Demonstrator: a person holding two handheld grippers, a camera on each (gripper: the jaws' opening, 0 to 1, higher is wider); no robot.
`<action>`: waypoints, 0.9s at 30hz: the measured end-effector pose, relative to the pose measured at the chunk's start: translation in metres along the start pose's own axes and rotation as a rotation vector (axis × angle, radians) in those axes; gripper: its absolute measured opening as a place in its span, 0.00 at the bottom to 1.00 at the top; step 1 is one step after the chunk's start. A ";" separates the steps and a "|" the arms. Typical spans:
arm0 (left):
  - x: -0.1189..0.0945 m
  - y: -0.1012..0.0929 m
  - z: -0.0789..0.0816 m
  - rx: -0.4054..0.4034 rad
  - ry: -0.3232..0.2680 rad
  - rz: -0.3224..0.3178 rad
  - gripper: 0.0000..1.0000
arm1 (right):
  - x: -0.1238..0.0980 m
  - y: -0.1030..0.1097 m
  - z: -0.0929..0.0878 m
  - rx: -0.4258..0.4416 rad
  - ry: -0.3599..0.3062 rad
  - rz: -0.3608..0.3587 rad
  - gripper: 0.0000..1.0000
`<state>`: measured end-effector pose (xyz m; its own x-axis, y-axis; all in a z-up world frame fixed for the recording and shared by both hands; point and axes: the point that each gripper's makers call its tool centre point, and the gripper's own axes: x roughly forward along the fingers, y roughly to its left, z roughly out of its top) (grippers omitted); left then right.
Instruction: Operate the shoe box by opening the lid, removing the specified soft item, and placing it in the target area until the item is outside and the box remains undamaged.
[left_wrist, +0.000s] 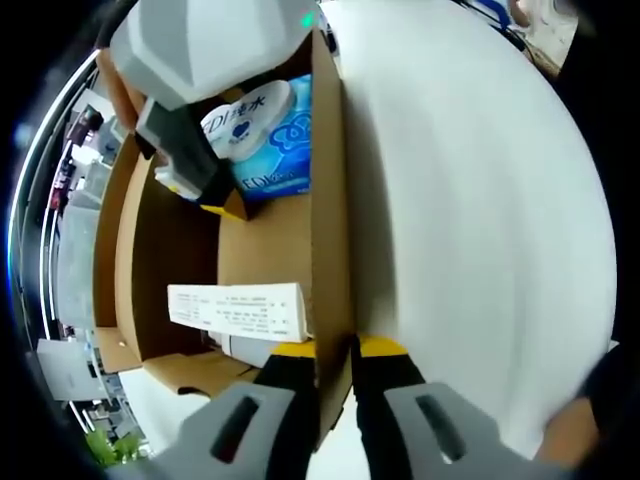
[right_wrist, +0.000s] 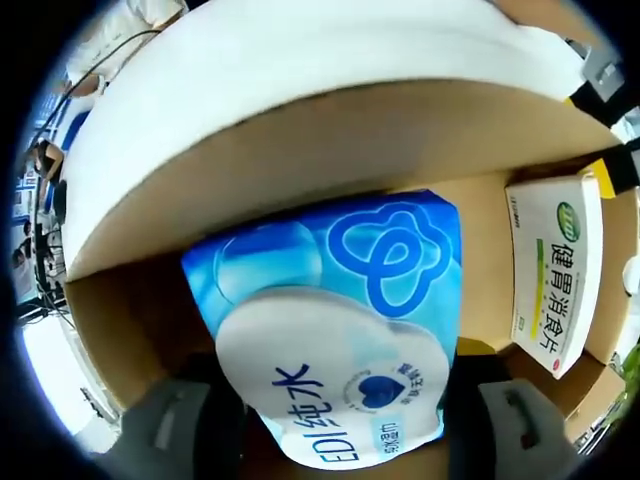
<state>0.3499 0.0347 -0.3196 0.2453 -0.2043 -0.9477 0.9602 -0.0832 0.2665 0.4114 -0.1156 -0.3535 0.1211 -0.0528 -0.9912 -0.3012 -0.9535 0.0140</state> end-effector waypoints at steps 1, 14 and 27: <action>0.000 0.000 0.000 0.000 0.000 0.001 0.10 | 0.000 0.000 -0.001 0.005 0.006 -0.002 0.83; 0.000 0.006 0.000 -0.003 0.002 0.004 0.10 | 0.000 0.000 -0.003 0.005 0.031 0.002 0.84; 0.000 0.007 0.000 -0.001 0.001 0.004 0.10 | 0.000 -0.001 -0.003 0.003 0.038 0.003 0.84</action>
<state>0.3563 0.0346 -0.3175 0.2495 -0.2039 -0.9467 0.9593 -0.0812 0.2703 0.4147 -0.1160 -0.3531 0.1563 -0.0675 -0.9854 -0.3047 -0.9523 0.0169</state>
